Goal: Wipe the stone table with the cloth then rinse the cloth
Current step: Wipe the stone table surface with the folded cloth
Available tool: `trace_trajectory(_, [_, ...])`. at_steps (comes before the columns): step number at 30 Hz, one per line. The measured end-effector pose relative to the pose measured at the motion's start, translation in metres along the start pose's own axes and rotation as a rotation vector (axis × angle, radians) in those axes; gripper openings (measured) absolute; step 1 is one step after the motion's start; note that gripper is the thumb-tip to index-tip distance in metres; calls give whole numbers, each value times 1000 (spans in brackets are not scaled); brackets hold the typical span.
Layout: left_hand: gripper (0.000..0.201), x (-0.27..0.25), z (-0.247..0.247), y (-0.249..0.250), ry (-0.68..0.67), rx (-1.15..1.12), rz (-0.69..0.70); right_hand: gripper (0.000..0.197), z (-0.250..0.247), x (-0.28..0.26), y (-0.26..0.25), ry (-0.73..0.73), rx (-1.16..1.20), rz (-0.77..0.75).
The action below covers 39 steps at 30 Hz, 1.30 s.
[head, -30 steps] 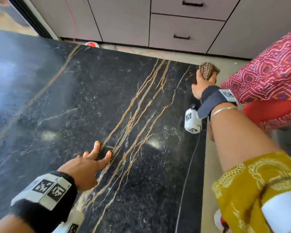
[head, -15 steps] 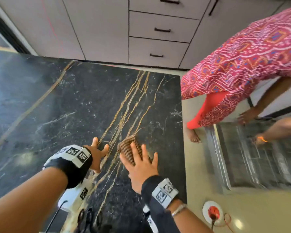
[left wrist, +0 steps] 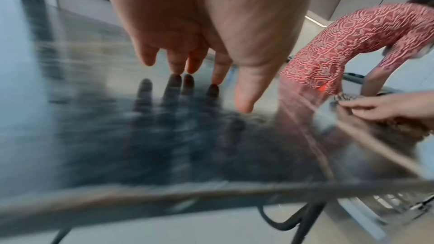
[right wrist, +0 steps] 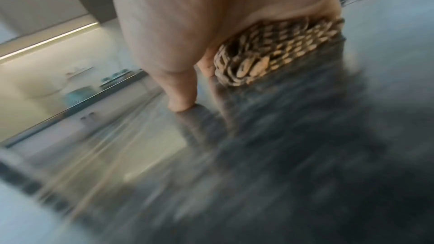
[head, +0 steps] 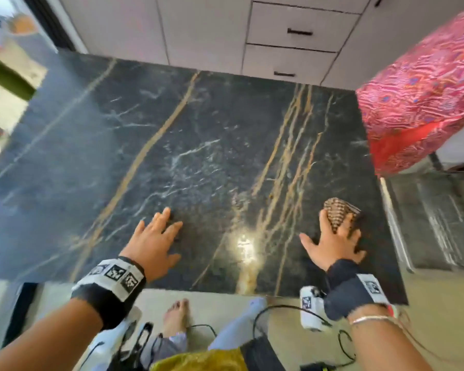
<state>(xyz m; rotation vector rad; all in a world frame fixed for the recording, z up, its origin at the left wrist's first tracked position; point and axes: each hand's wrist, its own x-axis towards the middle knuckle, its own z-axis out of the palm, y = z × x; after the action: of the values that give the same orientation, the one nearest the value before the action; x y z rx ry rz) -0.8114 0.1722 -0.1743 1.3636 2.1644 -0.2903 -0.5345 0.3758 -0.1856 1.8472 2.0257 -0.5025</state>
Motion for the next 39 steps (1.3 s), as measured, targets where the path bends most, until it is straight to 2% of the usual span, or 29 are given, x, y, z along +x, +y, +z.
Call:
trace_trajectory(4, [77, -38, 13, -63, 86, -126, -94, 90, 21, -30, -113, -49, -110, -246])
trace_trajectory(7, [74, -62, 19, -93, 123, -220, -130, 98, 35, -49, -193, -118, -199, -438])
trace_trajectory(11, [71, -87, 33, -120, 201, -350, -206, 102, 54, -82, -267, -178, -321, -620])
trace_trajectory(14, [68, -100, 46, -130, 243, -382, -252, 98, 70, -116, -302, -195, -381, -735])
trace_trajectory(18, [62, -111, 57, -132, 303, -422, -288, 89, 101, -168, -317, -195, -517, -1000])
trace_trajectory(22, [64, -111, 53, -121, 386, -535, -361, 70, 125, -200, -298, -142, -666, -1293])
trace_trajectory(26, [64, -111, 50, -104, 372, -574, -431, 54, 129, -199, -262, -177, -694, -1443])
trace_trajectory(30, [65, -110, 42, -85, 347, -613, -417, 37, 98, -185, -226, -242, -672, -1559])
trace_trajectory(32, [64, -110, 37, -80, 353, -612, -407, 30, 74, -173, -208, -288, -503, -1527])
trace_trajectory(33, [63, -109, 34, -76, 350, -614, -401, 33, 63, -165, -200, -338, -350, -1457])
trace_trajectory(36, [61, -105, 22, -61, 340, -646, -330, 45, 37, -138, -180, -515, 256, -1055])
trace_trajectory(39, [61, -96, 5, -41, 363, -681, -189, 41, 19, -117, -162, -628, 946, -625])
